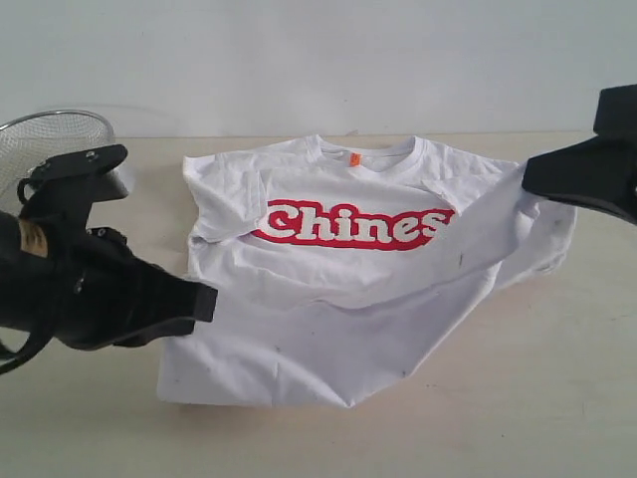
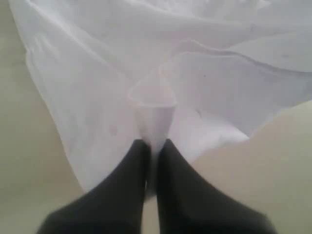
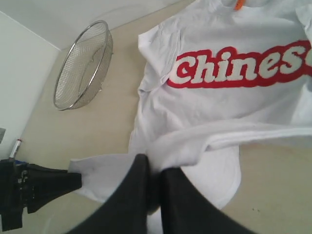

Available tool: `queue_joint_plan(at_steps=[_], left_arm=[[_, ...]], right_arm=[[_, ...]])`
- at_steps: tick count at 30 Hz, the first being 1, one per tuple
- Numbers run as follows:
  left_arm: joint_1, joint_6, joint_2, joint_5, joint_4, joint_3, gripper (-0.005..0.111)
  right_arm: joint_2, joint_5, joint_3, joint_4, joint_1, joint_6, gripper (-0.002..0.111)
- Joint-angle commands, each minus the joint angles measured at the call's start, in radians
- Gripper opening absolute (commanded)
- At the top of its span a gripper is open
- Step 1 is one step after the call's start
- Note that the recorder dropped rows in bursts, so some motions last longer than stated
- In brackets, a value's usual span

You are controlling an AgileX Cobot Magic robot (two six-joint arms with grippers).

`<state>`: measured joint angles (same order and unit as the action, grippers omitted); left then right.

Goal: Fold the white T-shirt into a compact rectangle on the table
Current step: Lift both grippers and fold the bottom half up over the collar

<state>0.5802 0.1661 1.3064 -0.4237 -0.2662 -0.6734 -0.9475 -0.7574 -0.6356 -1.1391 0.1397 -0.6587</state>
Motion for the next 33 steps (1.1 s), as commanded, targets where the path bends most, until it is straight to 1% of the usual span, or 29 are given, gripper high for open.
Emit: queue_joint_plan(at_steps=[1, 5, 11, 15, 18, 21, 27, 33], left_arm=[[0.052, 0.043, -0.086, -0.011, -0.006, 0.03, 0.004], [0.06, 0.058, -0.16, -0.06, -0.004, 0.033, 0.004], [0.06, 0.08, -0.294, -0.148, 0.004, 0.035, 0.004], [0.06, 0.097, -0.371, -0.192, 0.004, 0.035, 0.004], [0.06, 0.12, -0.415, -0.199, 0.004, 0.055, 0.004], [0.06, 0.139, -0.452, -0.201, 0.0, 0.095, 0.004], [0.06, 0.156, -0.523, -0.215, -0.007, 0.169, 0.004], [0.06, 0.171, -0.609, -0.247, -0.013, 0.179, 0.004]], right_arm=[[0.094, -0.053, -0.004, 0.119, 0.0, 0.126, 0.0], [0.169, -0.125, -0.004, 0.14, 0.0, 0.168, 0.0], [0.243, -0.18, -0.004, 0.176, -0.003, 0.237, 0.0], [0.294, -0.188, -0.004, 0.242, -0.05, 0.299, 0.0], [0.359, -0.189, -0.004, 0.34, -0.08, 0.394, 0.0], [0.42, -0.206, -0.004, 0.411, -0.093, 0.448, 0.0], [0.451, -0.255, -0.004, 0.421, -0.122, 0.467, 0.0], [0.451, -0.264, -0.004, 0.421, -0.122, 0.467, 0.0]])
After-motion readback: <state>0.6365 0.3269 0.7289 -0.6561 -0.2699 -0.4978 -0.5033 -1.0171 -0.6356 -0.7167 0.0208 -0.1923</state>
